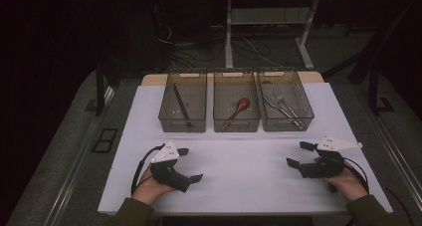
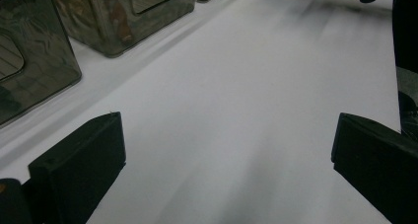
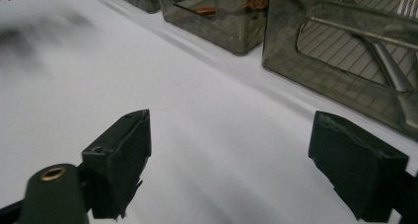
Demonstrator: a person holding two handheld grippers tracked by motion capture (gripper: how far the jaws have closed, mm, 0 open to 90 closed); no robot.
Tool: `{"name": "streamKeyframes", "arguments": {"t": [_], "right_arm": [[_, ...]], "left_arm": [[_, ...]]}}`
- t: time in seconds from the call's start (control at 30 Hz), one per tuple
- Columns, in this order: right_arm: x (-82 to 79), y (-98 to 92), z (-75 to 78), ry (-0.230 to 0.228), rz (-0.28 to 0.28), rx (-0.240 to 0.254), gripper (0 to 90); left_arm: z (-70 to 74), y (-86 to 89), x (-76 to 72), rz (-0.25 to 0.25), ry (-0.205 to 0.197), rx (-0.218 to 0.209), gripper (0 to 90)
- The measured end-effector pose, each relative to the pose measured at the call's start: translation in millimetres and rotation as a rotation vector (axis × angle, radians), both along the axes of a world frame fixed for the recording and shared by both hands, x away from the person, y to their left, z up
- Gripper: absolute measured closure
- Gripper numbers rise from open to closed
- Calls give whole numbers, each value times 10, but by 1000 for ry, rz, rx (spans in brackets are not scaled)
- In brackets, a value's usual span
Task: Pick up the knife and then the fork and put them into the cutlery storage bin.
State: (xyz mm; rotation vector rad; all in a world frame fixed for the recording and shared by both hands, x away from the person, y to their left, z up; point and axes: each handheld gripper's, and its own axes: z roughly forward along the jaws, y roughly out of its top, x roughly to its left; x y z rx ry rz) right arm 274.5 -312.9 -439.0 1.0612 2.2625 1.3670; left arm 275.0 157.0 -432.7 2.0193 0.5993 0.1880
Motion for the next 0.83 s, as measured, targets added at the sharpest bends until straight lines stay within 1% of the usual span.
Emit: {"name": "streamKeyframes", "arguments": {"t": [0.13, 0.33, 0.47, 0.57, 0.73, 0.8, 0.83], "right_arm": [[-69, -4, -26, -12, 2, -4, 147], [-128, 26, -23, -28, -5, 23, 125], [-175, 69, -23, -32, 7, 33, 115], [-185, 102, -39, -34, 25, 14, 115], [-185, 107, -41, -36, 31, 11, 115], [-188, 106, -36, -41, 35, 11, 115], [-186, 105, -35, -48, 38, 8, 116]], "left_arm": [[-2, -4, 0, 0, 1, 1, 0], [-3, -6, -2, -1, -2, 0, 0], [-5, -5, 1, -3, -4, 3, 0], [-3, -5, -1, -1, -3, 2, 0], [-6, -6, -1, 1, -2, 3, 0], [-7, -9, 0, 4, -2, 2, 0], [-5, -7, 4, 2, -5, 9, 0]]}}
